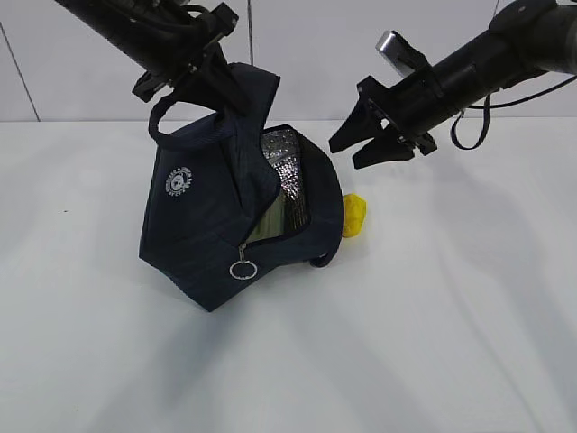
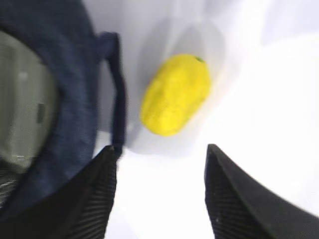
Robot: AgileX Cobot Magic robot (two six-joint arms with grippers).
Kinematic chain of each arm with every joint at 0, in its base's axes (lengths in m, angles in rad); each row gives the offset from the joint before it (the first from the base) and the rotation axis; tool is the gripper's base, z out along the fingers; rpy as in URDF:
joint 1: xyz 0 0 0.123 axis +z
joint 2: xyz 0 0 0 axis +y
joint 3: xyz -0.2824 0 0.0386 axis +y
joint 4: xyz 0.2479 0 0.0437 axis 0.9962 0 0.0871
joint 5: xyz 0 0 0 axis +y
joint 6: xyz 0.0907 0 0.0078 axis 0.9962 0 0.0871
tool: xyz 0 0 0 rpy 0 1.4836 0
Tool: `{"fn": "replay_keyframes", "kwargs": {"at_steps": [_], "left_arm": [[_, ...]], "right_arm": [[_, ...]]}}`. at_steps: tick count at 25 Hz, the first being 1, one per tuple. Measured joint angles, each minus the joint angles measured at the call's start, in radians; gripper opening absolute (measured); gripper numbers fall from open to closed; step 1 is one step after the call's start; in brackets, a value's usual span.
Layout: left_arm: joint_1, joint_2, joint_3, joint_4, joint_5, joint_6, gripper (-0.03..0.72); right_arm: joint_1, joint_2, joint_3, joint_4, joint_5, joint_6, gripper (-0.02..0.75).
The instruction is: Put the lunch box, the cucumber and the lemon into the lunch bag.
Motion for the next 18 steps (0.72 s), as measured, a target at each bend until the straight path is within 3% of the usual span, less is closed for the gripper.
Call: {"fn": "replay_keyframes", "kwargs": {"at_steps": [10,18], "left_arm": [[0.0,0.0,-0.002,0.019,0.005,0.0,-0.009],[0.0,0.0,-0.007,0.023,0.026,0.0,-0.009]], "right_arm": [[0.052,-0.018,0.0,-0.395,0.006,0.234,0.424],[0.134,0.043,0.0,-0.443,-0.059,0.339,0.424]]}}
